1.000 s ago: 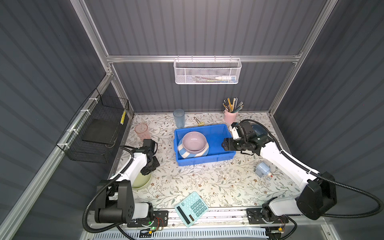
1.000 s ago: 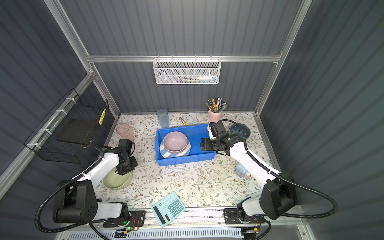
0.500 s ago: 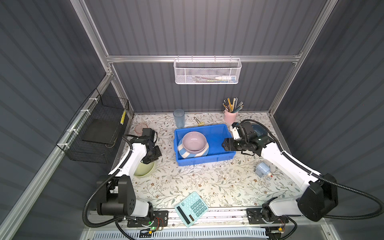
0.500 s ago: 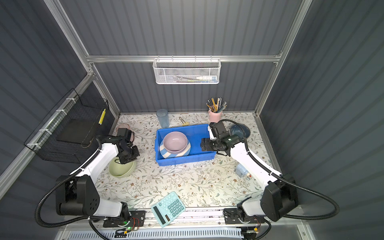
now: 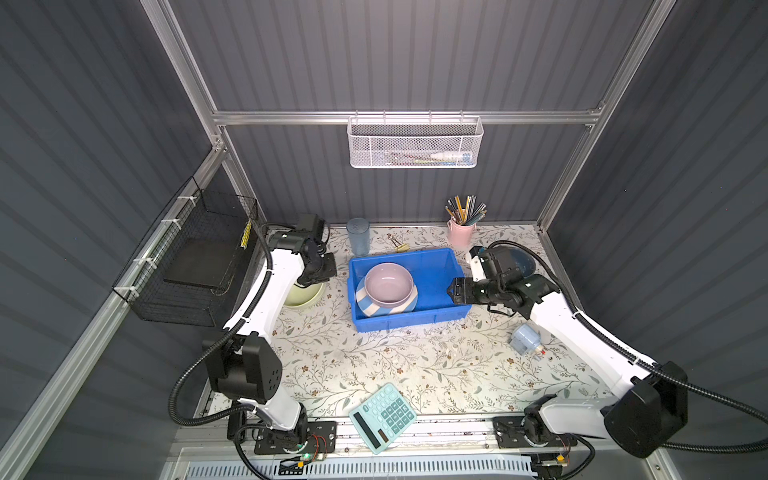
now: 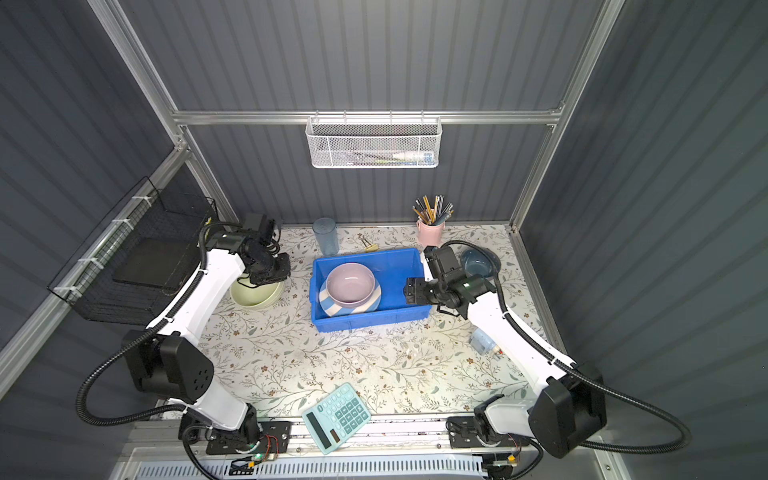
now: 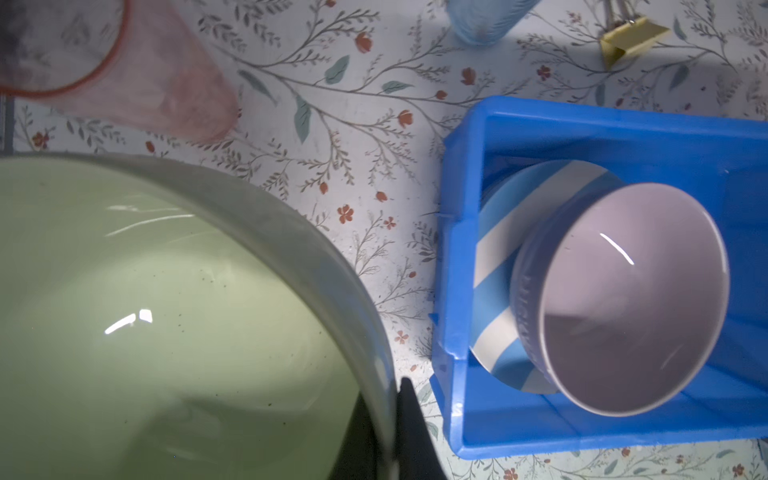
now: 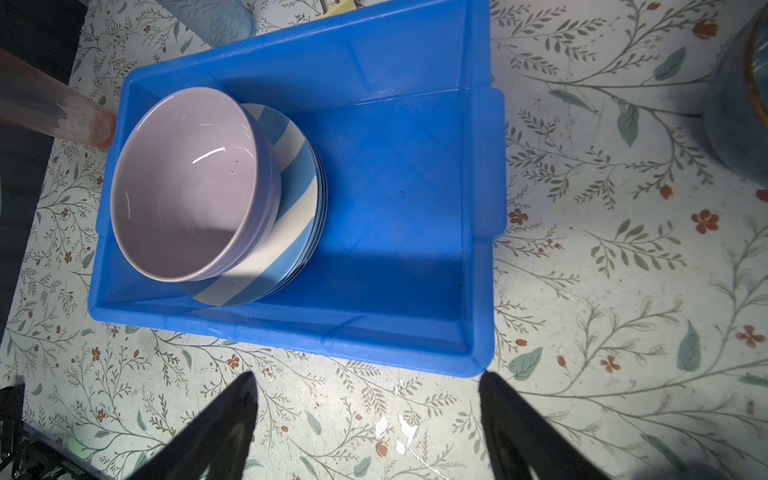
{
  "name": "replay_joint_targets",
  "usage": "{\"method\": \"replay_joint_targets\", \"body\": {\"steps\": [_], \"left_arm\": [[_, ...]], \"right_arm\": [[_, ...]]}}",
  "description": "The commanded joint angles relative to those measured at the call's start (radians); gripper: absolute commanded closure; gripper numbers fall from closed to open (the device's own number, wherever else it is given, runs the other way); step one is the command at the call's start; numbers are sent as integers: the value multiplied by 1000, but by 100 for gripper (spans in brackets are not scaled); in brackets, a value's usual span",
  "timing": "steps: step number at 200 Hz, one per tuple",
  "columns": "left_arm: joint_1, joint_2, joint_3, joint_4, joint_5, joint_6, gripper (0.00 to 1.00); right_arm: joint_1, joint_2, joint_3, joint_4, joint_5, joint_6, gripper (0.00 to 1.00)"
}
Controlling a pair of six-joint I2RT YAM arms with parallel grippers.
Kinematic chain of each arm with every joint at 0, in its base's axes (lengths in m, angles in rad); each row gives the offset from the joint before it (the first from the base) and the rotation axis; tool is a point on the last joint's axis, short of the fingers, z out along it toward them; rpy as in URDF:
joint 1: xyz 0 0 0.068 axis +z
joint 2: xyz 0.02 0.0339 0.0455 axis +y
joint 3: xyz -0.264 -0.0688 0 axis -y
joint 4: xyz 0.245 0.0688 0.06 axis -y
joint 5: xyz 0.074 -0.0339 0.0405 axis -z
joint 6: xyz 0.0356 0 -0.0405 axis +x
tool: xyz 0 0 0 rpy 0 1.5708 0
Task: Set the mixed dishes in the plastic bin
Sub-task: 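Lift the pale green bowl and carry it over the bin with the left gripper, then lower the pale green bowl onto the lilac bowl with the left gripper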
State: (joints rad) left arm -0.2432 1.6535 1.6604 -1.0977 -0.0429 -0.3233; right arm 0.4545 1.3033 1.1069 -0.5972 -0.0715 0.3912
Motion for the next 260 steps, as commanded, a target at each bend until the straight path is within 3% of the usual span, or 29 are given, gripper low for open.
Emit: {"method": "replay_joint_targets", "body": {"steps": [1,112,163,260], "left_arm": [[-44,33,126,-74,-30,56,100],[-333,321,645,-220,-25,132,100],[-444,391,662,-185,-62,142,100],[-505,446,594,-145,-129,119,100]], "right_arm": [[-8,-18,-17,-4,5,16,16],[-17,-91,-58,-27,58,43,15],[-33,-134,-89,-35,74,57,15],[-51,-177,-130,-54,82,63,14]]}}
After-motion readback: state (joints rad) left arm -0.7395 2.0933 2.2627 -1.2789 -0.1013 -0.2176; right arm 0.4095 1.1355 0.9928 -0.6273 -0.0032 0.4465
